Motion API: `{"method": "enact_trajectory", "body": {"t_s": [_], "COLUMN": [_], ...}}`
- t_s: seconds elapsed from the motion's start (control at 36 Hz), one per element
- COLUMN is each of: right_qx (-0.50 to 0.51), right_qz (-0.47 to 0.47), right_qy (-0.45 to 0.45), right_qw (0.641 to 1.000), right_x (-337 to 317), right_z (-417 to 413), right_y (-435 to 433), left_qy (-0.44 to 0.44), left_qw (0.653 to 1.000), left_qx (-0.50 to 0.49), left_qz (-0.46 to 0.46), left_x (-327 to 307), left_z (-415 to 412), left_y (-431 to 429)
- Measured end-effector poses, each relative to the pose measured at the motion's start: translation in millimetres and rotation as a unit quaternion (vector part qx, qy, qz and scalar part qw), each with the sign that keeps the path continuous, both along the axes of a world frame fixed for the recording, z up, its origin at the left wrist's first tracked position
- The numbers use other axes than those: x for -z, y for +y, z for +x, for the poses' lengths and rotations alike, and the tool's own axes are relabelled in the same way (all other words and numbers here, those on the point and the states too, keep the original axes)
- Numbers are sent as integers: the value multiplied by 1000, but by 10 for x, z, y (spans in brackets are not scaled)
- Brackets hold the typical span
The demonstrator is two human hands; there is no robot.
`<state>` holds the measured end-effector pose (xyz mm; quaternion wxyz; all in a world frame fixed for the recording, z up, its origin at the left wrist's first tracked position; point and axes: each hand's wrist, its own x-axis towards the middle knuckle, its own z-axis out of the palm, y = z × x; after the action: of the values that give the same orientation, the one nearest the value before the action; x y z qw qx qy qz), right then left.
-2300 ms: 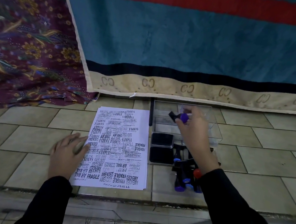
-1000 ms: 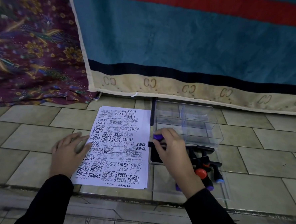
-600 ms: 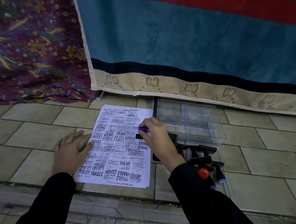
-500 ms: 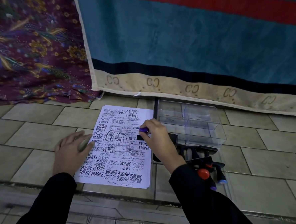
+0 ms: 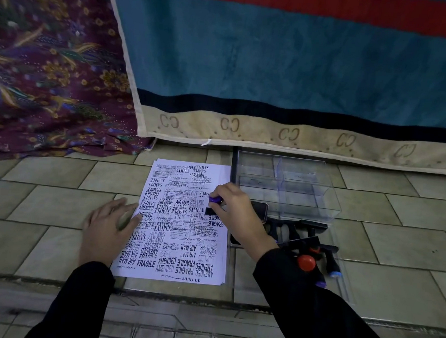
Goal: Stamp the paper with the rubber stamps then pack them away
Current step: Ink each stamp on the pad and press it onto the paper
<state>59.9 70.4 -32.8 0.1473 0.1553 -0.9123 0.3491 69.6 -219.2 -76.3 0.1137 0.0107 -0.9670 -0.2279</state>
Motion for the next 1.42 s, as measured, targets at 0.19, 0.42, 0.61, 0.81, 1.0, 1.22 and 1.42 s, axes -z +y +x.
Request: {"method": "enact_trajectory", "body": {"t_s": [0.19, 0.42, 0.61, 0.81, 1.0, 1.22, 1.42], "right_qx": [2, 54, 141, 119, 69, 64, 81], "right_qz": [24, -96, -278, -158, -100, -83, -73], "right_qy": [4, -31, 28, 27, 39, 41, 35], "right_qw": [1000, 993, 950, 980, 992, 994, 993], "right_x": [75, -123, -446, -268, -127, -68, -101], "right_z": [-7, -114, 200, 570, 661, 716, 664], "right_y": [-36, 7, 461, 670, 575, 497, 432], "left_qy": [0, 2, 12, 23, 18, 17, 15], "left_qw": [1000, 1000, 1000, 1000, 1000, 1000, 1000], "left_qx": [0, -4, 1, 2, 4, 4, 4], "left_qz": [-3, 7, 5, -5, -1, -5, -7], "left_x": [0, 2, 53, 129, 138, 118, 108], "left_z": [-4, 2, -18, -47, -51, -42, -32], "left_y": [1, 6, -18, -65, -73, -61, -49]}}
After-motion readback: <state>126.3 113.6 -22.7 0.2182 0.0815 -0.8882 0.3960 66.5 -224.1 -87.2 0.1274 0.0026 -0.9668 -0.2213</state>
